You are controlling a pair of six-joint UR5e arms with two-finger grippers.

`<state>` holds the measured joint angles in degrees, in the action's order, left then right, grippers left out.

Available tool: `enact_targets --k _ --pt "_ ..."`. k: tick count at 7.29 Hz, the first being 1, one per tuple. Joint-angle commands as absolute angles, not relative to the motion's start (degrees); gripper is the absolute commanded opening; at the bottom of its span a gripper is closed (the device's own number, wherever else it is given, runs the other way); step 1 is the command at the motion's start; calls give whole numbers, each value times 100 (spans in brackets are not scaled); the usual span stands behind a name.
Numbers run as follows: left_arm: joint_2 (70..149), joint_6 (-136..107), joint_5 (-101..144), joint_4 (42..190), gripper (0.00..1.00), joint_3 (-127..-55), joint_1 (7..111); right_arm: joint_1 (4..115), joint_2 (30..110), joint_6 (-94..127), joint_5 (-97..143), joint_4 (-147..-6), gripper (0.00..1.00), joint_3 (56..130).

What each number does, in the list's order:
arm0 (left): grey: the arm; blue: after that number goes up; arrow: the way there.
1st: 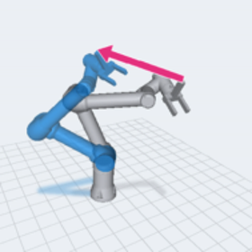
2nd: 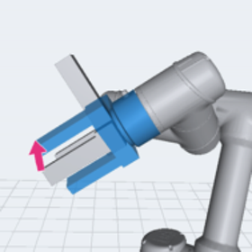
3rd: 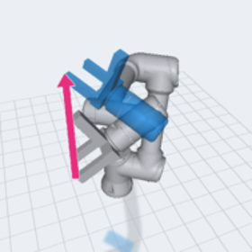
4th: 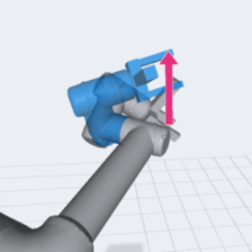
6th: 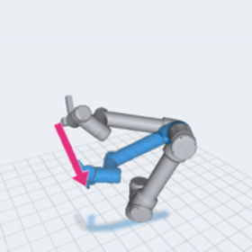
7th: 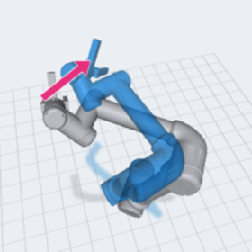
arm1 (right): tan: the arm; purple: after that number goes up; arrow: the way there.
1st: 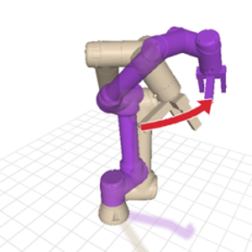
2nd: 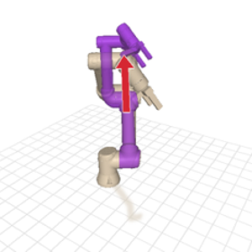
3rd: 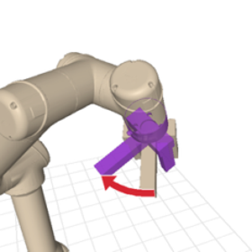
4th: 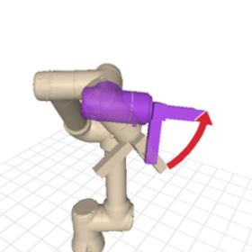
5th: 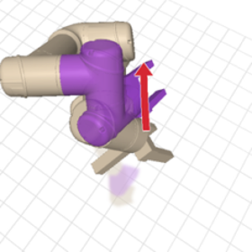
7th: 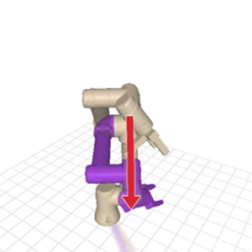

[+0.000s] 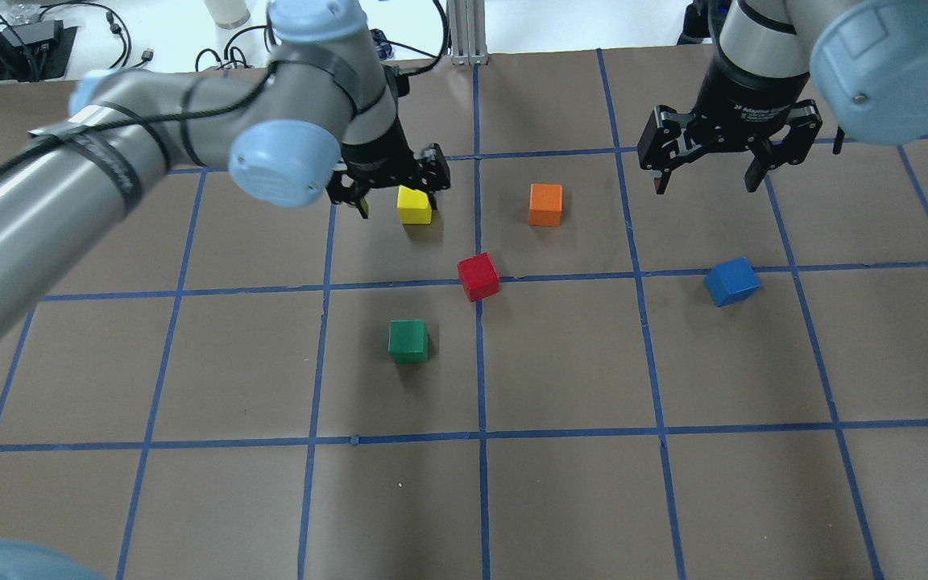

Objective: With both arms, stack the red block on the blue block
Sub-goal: 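Raise the left gripper away while the right gripper moves toward the red cube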

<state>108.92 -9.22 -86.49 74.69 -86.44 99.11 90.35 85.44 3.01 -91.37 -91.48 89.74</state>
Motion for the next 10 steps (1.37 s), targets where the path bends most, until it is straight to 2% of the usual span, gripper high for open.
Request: enact_targets --k 1,3,4,6,10 --pt "10067 156 -8912 8138 100 -8359 9257 9053 8376 377 -9105 -9193 100 8956" --pt "9363 176 -9104 9066 100 -8489 9202 9167 8175 316 -9097 -9744 100 8982" --pt "9221 193 -9036 9062 100 -8525 9167 9402 7956 316 -9097 -9886 100 8939" --pt "9387 177 -8937 9062 100 -8473 9105 9833 7369 316 -8966 -10878 100 8921" --pt "9150 237 -8983 8764 100 -8851 9089 10494 6830 413 -8807 -11153 100 8965"
